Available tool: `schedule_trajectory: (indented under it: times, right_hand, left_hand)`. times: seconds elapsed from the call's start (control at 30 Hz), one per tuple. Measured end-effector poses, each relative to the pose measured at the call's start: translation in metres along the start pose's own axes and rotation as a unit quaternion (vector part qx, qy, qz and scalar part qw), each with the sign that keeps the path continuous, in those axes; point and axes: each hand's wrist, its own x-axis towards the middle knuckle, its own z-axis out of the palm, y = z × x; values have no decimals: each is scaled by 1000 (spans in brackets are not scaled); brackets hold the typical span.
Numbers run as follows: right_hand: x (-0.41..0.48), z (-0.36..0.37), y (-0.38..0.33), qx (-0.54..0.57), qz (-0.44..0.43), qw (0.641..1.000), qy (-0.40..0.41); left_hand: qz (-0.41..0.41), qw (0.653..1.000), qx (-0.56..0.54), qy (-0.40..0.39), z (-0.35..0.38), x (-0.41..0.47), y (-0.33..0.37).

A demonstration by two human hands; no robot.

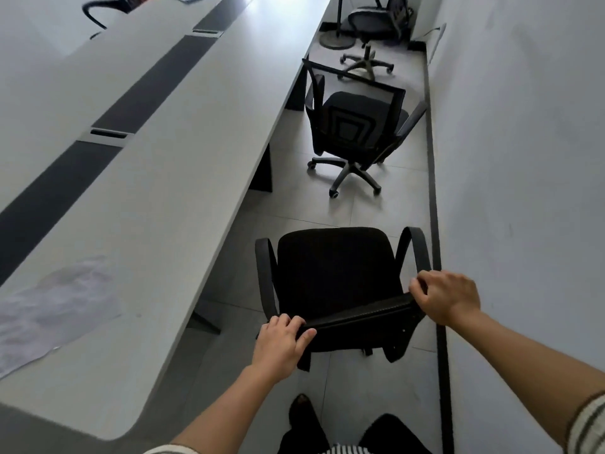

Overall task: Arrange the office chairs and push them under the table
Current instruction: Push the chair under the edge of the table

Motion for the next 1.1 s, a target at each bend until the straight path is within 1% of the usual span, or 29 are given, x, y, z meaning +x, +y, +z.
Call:
schedule_trajectory:
  times: [0.1, 0.17, 0.33, 0.43, 0.53, 0.63, 0.73, 0.87, 1.1]
  right_hand:
    - [37, 2, 6, 12, -33, 999, 8]
    - [64, 1, 7, 16, -61, 998, 20]
    - [151, 5, -2, 32, -161, 986, 33]
    - [208, 8, -19, 47, -214, 975, 26]
    - [258, 5, -44, 56, -249, 967, 20]
    - [290, 4, -74, 70, -268, 961, -6]
    - [307, 4, -100, 66, -280, 958, -9]
    - [327, 4, -128, 62, -277, 959, -22]
    - [366, -2, -167, 45, -267, 962, -30]
  left_hand:
    - [-17, 999, -28, -8, -1, 20, 4]
    - [-28, 999, -45, 1, -2, 30, 7]
    - [-93, 991, -81, 57, -12, 56, 14]
    - [-163, 978, -69, 111, -19, 72, 17]
    - [-246, 954, -61, 163, -32, 88, 17]
    - [-313, 935, -49, 162, -50, 102, 9]
    - [-365, 919, -47, 142, -63, 110, -8]
    - [-389, 909, -52, 139, -80, 127, -38]
    - [-371, 920, -49, 121, -107, 154, -78]
